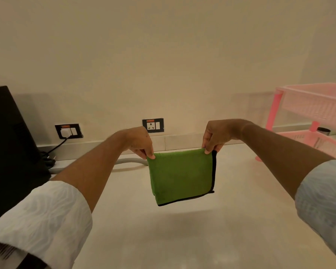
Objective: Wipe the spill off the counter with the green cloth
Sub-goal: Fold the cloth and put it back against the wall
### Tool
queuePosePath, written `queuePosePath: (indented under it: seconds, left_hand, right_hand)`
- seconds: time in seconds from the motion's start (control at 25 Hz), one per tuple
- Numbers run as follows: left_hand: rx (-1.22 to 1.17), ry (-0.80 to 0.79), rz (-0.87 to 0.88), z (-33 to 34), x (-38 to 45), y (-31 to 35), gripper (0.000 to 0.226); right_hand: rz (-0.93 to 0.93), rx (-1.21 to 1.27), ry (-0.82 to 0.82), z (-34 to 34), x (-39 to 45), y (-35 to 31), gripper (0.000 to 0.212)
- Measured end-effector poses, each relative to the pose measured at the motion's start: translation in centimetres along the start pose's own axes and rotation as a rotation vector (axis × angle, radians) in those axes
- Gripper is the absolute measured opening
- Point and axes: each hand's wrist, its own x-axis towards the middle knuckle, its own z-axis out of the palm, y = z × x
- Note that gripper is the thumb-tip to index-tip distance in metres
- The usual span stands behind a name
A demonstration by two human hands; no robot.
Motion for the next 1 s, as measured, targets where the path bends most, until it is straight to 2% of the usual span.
queuePosePath:
  seconds: [0.56, 1.0]
  left_hand:
    - [-0.048, -0.019, 0.041, 3.2, 8.0, 5.2, 0.022]
    - [-0.025, 0.122, -0.009, 9.9, 16.7, 13.5, 0.018]
  right_hand:
    - [0.055, 0.085, 0.012, -2.9, 4.0, 8.7, 0.012]
    - [-0.012, 0.055, 0.048, -8.3, 10.3, 21.5, 0.014]
